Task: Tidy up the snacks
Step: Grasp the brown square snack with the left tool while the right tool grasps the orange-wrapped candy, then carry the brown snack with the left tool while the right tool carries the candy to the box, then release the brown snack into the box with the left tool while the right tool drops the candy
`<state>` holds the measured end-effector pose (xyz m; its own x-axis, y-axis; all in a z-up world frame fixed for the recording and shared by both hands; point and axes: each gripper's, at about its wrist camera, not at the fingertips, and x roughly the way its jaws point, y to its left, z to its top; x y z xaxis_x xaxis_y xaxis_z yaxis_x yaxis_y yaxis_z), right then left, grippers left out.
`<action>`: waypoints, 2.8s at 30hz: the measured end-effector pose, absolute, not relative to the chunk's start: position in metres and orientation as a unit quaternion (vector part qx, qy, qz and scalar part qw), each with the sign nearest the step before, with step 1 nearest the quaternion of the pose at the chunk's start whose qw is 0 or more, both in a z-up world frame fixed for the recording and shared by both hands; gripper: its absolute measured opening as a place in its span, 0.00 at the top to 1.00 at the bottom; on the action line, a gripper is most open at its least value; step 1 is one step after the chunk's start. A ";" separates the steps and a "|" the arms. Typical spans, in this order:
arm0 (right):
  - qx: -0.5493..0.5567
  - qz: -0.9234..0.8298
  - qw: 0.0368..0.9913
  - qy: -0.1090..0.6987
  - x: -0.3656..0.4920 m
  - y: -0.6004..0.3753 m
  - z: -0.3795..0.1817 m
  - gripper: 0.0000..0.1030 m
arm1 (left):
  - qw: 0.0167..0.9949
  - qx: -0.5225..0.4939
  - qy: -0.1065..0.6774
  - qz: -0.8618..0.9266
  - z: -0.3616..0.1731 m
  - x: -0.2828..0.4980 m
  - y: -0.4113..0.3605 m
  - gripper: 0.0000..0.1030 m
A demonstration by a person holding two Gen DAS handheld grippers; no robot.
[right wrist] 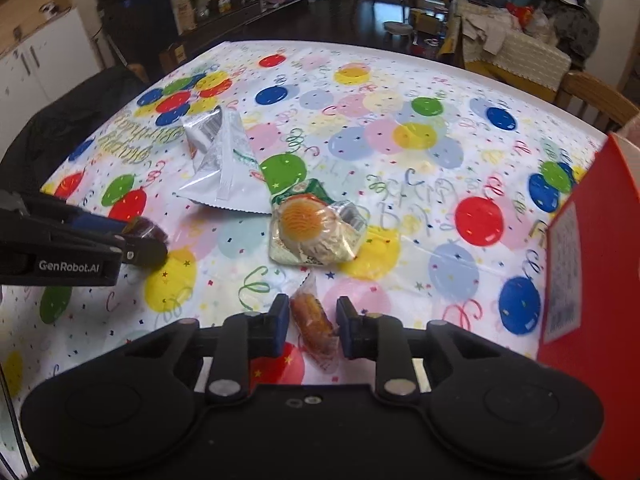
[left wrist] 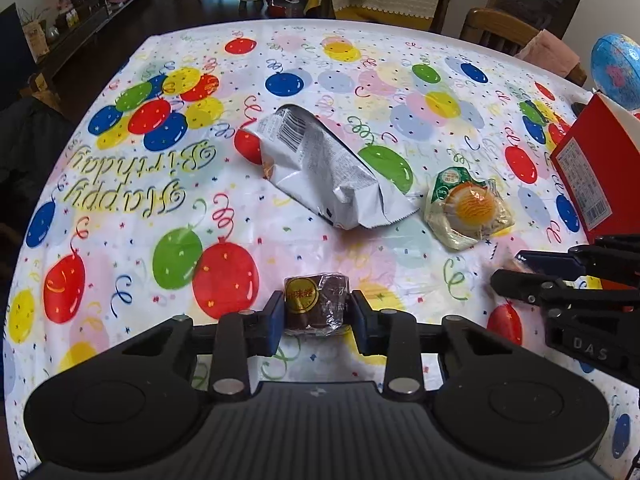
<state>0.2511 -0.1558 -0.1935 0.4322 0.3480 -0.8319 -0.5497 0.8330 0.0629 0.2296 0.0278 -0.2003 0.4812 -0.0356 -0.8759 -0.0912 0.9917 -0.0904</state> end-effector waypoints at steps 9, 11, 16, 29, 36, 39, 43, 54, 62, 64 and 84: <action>-0.042 0.252 0.856 0.450 0.231 -0.183 -0.164 0.86 | 0.863 -0.068 0.501 0.001 -0.174 0.212 0.016 0.68; -0.029 0.248 0.859 0.448 0.226 -0.189 -0.155 0.86 | 0.866 -0.067 0.495 -0.007 -0.165 0.207 0.011 0.68; -0.002 0.237 0.867 0.438 0.212 -0.208 -0.129 0.86 | 0.872 -0.065 0.484 -0.025 -0.140 0.197 -0.004 0.68; 0.037 0.210 0.896 0.390 0.179 -0.262 -0.065 0.86 | 0.893 -0.037 0.444 -0.067 -0.079 0.180 -0.061 0.68; 0.046 0.187 0.911 0.365 0.170 -0.299 -0.045 0.86 | 0.903 -0.013 0.416 -0.103 -0.051 0.179 -0.109 0.68; 0.053 0.175 0.915 0.358 0.169 -0.317 -0.039 0.86 | 0.906 -0.007 0.408 -0.116 -0.041 0.181 -0.129 0.68; 0.058 0.160 0.921 0.351 0.172 -0.339 -0.035 0.86 | 0.908 0.002 0.399 -0.130 -0.032 0.187 -0.156 0.68; 0.066 0.124 0.927 0.348 0.186 -0.401 -0.038 0.86 | 0.904 0.021 0.400 -0.153 -0.032 0.210 -0.226 0.68; 0.063 0.097 0.928 0.354 0.202 -0.443 -0.049 0.86 | 0.897 0.031 0.413 -0.152 -0.046 0.231 -0.262 0.68; 0.064 0.092 0.927 0.357 0.206 -0.453 -0.054 0.86 | 0.895 0.034 0.418 -0.151 -0.052 0.237 -0.269 0.68; 0.076 0.068 0.905 0.413 0.275 -0.499 -0.119 0.86 | 0.874 0.064 0.467 -0.120 -0.111 0.319 -0.313 0.67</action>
<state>0.2753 -0.4987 -0.1189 0.6504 0.1848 -0.7367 -0.0600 0.9794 0.1927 0.3189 -0.3126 -0.1115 0.5356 -0.1497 -0.8311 0.2684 0.9633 -0.0005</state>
